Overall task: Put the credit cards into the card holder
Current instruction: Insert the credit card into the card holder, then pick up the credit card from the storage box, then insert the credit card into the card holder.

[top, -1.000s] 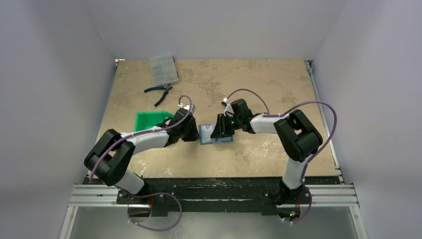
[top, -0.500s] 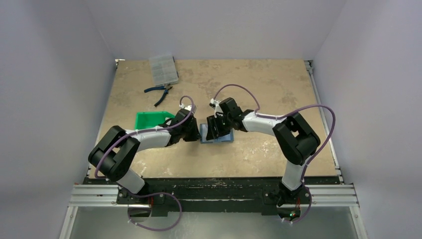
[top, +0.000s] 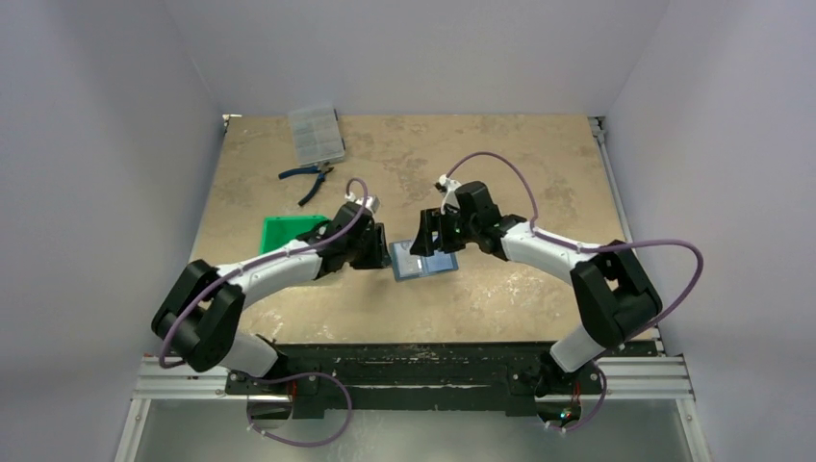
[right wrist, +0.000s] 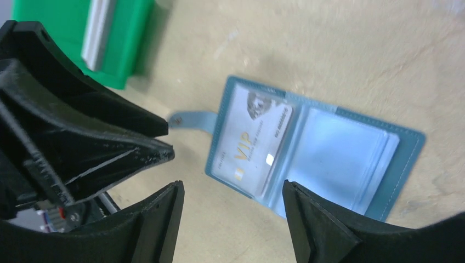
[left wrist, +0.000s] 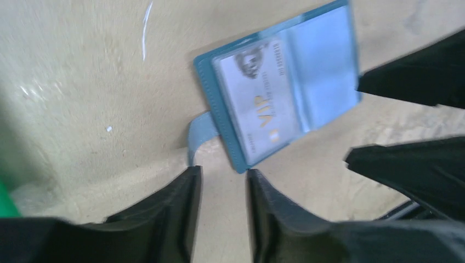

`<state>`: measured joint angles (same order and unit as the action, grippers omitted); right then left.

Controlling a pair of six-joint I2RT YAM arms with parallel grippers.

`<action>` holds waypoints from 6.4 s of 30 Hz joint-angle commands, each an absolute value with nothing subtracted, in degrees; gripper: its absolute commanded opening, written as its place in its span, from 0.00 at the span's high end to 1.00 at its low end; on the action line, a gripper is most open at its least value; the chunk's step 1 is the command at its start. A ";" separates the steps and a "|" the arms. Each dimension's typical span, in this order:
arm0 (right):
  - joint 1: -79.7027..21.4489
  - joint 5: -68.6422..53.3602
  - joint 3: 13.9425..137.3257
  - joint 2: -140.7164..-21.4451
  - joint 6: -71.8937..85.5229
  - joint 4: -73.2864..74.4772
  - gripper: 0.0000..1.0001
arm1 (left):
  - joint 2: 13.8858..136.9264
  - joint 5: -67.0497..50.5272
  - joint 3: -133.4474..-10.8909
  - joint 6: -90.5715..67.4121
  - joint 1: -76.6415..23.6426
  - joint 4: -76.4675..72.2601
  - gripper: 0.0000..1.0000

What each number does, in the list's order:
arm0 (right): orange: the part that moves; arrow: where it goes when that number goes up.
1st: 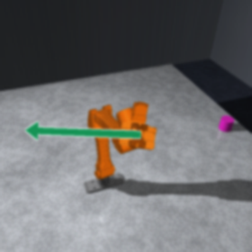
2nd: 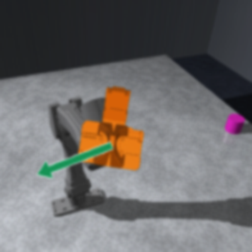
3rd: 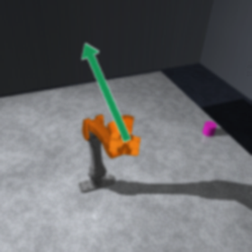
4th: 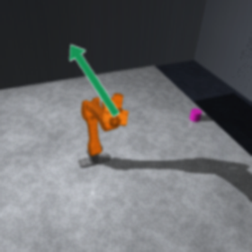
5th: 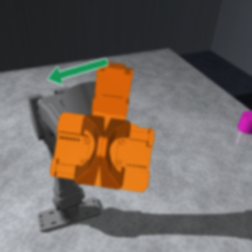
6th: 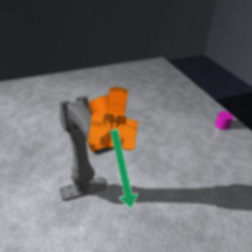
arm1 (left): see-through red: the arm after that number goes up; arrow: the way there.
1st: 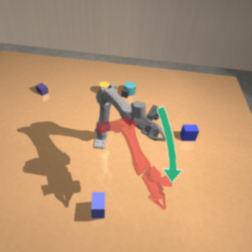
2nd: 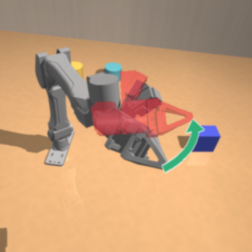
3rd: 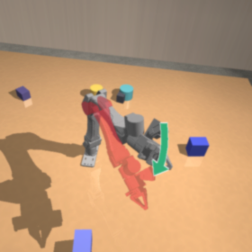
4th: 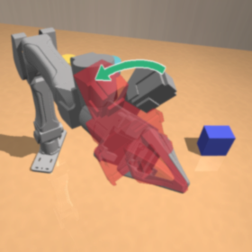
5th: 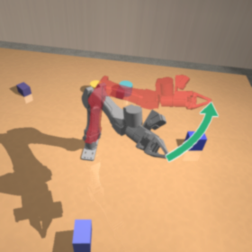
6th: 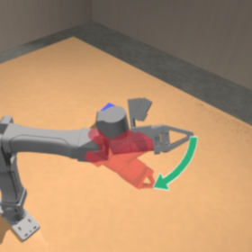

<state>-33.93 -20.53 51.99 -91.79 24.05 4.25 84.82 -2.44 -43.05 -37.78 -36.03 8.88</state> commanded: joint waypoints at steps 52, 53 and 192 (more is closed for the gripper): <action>-31.35 -29.71 44.30 -87.56 25.75 -9.08 0.30 | 79.28 -29.61 -46.02 -24.44 -0.57 16.94 0.32; -31.32 -29.71 44.30 -87.54 25.75 -9.02 0.30 | 79.20 -29.62 -46.03 -24.39 -0.58 16.96 0.36; -15.21 -36.04 35.88 -101.69 35.16 -21.53 0.90 | 93.24 -23.47 -33.51 -59.77 -32.73 -28.40 1.00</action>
<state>-15.31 -41.01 35.18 -100.77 37.85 -24.38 92.71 -21.06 -33.91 -57.93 -33.36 -22.35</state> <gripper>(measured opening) 0.107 0.028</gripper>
